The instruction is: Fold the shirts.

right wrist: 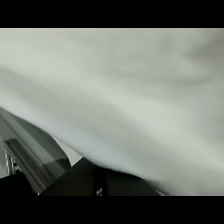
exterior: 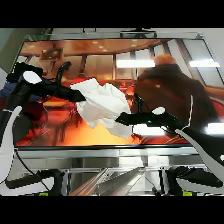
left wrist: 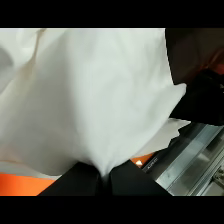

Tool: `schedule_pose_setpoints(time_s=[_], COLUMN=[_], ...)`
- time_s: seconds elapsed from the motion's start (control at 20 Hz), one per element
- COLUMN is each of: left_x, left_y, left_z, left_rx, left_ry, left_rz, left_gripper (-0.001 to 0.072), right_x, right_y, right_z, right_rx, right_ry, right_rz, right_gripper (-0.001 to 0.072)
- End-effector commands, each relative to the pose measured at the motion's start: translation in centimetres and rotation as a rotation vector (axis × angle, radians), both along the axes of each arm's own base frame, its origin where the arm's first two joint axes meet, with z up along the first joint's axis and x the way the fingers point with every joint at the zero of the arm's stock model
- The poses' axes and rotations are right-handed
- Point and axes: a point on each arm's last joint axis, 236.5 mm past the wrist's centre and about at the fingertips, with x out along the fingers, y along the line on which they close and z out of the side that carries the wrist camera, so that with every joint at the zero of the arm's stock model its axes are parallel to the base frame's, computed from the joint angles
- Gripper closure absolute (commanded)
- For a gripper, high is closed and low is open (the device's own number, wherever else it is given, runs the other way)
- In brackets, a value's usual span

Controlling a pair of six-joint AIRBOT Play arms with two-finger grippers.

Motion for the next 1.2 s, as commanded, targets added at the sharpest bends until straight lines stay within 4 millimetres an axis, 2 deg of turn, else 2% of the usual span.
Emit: schedule_pose_setpoints(time_s=[0.0,0.1,0.15,0.2,0.3,0.35,0.45,0.55,0.65,0.7,0.8,0.9,1.0,1.05,1.15], left_x=[2.0,3.1,3.2,2.8,1.4,0.3,-2.2,-4.5,-6.7,-7.7,-9.1,-9.6,-9.1,-8.5,-6.1], left_y=[3.3,7.6,9.9,11.9,14.4,14.2,12.6,11.7,11.4,11.5,11.9,12.6,12.7,12.4,11.0], left_z=[5.8,11.9,15.1,17.8,23.1,25.7,30.6,34.4,37.3,38.5,39.9,39.7,37.8,36.5,33.3], left_rx=[-0.011,-0.008,-0.003,0.012,0.022,-0.016,-0.099,-0.110,-0.068,-0.046,-0.009,0.021,0.021,0.004,-0.049], left_ry=[-0.096,-0.224,-0.295,-0.364,-0.499,-0.562,-0.688,-0.798,-0.895,-0.940,-0.994,-0.990,-0.910,-0.859,-0.730], left_rz=[0.076,0.191,0.254,0.301,0.375,0.382,0.347,0.335,0.339,0.349,0.380,0.401,0.365,0.328,0.231], left_gripper=[0.0689,0.0689,0.0689,0.0689,0.0688,0.0688,0.0688,0.0688,0.0688,0.0688,0.0688,0.0688,0.0688,0.0688,0.0688], right_x=[-2.0,-3.2,-2.8,-1.6,1.4,2.4,2.1,0.7,-1.0,-1.9,-3.0,-3.5,-3.1,-2.1,1.5], right_y=[-1.8,-6.6,-9.7,-12.4,-17.0,-18.7,-20.0,-20.4,-20.8,-21.0,-21.4,-21.8,-22.2,-22.7,-23.6], right_z=[2.5,5.1,7.0,9.4,16.8,21.9,30.6,37.0,41.6,43.3,45.2,46.3,46.5,46.1,43.4], right_rx=[0.045,-0.016,-0.066,-0.104,-0.125,-0.118,-0.100,-0.122,-0.182,-0.209,-0.246,-0.280,-0.288,-0.279,-0.232], right_ry=[0.044,0.066,0.035,-0.033,-0.254,-0.413,-0.675,-0.864,-1.013,-1.069,-1.135,-1.189,-1.207,-1.185,-1.079], right_rz=[0.096,0.150,0.130,0.075,-0.090,-0.164,-0.236,-0.282,-0.322,-0.345,-0.383,-0.413,-0.421,-0.426,-0.405], right_gripper=[0.0696,0.0696,0.0696,0.0696,0.0696,0.0696,0.0696,0.0696,0.0695,0.0695,0.0695,0.0695,0.0695,0.0695,0.0695])
